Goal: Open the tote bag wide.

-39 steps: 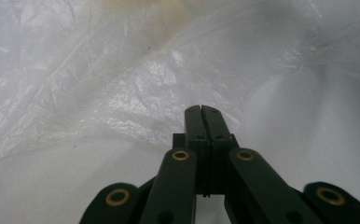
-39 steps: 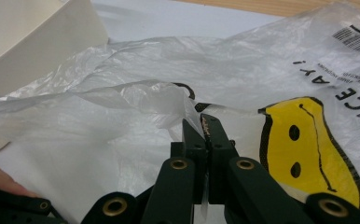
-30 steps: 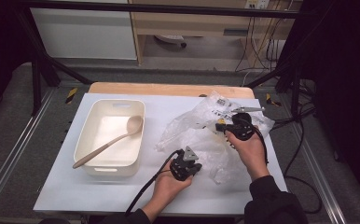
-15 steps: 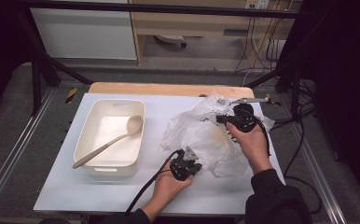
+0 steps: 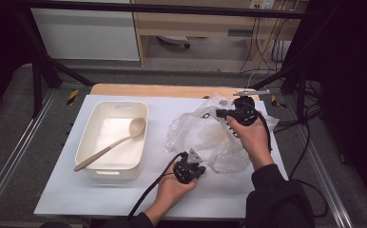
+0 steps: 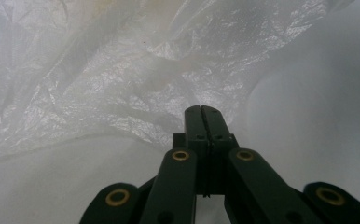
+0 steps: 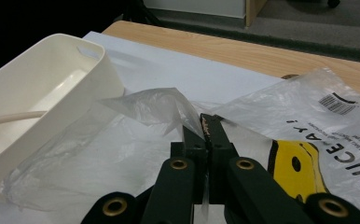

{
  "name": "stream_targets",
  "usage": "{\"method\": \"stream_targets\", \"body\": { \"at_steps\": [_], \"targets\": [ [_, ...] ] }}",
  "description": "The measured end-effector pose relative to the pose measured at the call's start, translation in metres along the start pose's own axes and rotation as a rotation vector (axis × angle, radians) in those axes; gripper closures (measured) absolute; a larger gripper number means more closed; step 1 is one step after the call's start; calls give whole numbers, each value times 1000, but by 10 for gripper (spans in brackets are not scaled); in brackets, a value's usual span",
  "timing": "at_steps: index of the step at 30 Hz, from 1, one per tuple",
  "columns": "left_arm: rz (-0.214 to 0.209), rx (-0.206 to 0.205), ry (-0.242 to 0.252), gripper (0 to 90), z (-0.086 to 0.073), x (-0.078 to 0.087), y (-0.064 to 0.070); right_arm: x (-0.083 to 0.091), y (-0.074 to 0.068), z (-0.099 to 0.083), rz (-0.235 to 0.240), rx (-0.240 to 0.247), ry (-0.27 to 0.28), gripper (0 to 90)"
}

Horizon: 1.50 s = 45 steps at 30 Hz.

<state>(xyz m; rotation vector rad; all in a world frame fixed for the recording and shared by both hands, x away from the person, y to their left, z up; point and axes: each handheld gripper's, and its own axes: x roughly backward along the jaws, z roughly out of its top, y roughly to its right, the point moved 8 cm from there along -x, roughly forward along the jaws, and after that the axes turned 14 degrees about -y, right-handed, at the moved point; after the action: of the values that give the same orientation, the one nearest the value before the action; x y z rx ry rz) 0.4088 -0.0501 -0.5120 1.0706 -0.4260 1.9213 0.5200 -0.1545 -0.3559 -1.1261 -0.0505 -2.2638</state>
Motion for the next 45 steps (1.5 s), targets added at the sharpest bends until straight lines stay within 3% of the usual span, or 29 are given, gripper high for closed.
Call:
{"method": "stream_targets", "body": {
  "at_steps": [2, 9, 23, 29, 45],
  "targets": [
    [2, -2, 0, 900, 0, 0, 0, -2, -1, 2, 16, -7, 4, 900],
    [0, 0, 1, 900, 0, 0, 0, -2, 0, 8, 9, -10, 8, 900],
    [2, -8, 2, 900, 0, 0, 0, 23, 12, 28, -25, -11, 37, 900],
    [3, -6, 2, 900, 0, 0, 0, 24, 13, 23, -35, -2, 21, 900],
    [-17, 8, 9, 900, 0, 1, -1, 10, -3, 10, -11, 29, -22, 900]
  ]
}}
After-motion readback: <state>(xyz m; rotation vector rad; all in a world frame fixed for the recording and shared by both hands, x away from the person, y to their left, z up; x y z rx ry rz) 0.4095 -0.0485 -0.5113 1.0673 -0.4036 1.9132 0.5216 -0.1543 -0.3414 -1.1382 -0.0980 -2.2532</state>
